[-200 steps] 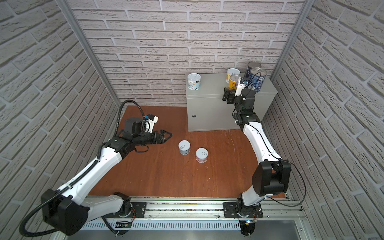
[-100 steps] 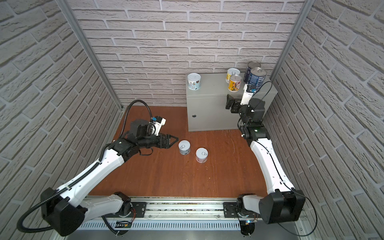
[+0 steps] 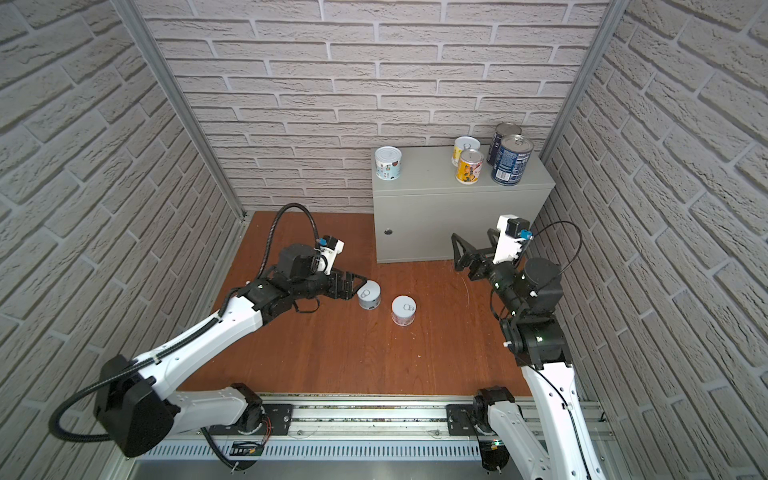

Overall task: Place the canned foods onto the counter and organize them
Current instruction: 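Open and withdraw the right gripper while the left gripper lowers over the white-lidded cans, then close the left gripper on the plain white-lidded can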

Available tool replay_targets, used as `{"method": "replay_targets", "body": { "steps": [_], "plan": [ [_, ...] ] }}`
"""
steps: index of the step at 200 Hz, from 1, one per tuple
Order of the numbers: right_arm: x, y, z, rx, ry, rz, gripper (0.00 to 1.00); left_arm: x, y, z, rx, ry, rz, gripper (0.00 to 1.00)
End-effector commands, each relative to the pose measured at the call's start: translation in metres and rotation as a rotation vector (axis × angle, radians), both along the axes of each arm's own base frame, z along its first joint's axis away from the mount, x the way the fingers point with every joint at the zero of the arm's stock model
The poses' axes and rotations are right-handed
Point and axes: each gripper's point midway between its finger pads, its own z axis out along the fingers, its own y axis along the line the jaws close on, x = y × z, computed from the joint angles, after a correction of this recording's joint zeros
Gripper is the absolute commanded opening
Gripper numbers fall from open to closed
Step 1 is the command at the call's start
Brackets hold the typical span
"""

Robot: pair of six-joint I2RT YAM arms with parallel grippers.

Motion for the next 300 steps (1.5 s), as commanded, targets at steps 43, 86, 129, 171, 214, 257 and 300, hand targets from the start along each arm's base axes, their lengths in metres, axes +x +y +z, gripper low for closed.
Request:
{"method": "replay_targets", "body": {
  "steps": [43,86,129,171,214,257,300],
  "plan": [
    [-0.045,0.019,-0.094,0.074,0.228,0.108,0.99,0.016,0.003,-0.053,0.202,0.020,0.077,0.98],
    [-0.065,0.027,-0.140,0.105,0.316,0.155,0.99,0.034,-0.005,-0.075,0.272,0.035,0.069,0.98],
    [-0.077,0.025,-0.153,0.080,0.325,0.144,0.99,0.046,-0.019,-0.094,0.299,0.071,0.049,0.98],
    [-0.073,0.024,-0.161,0.063,0.373,0.140,0.99,0.055,-0.026,-0.114,0.334,0.086,0.066,0.98],
    [-0.065,0.025,-0.167,0.066,0.407,0.144,0.99,0.063,-0.028,-0.131,0.426,0.081,0.078,0.98],
    [-0.069,0.025,-0.162,0.075,0.401,0.147,0.99,0.068,-0.035,-0.146,0.455,0.103,0.060,0.98],
    [-0.069,0.025,-0.166,0.074,0.429,0.142,0.99,0.066,-0.031,-0.154,0.485,0.109,0.056,0.98]
  ]
}}
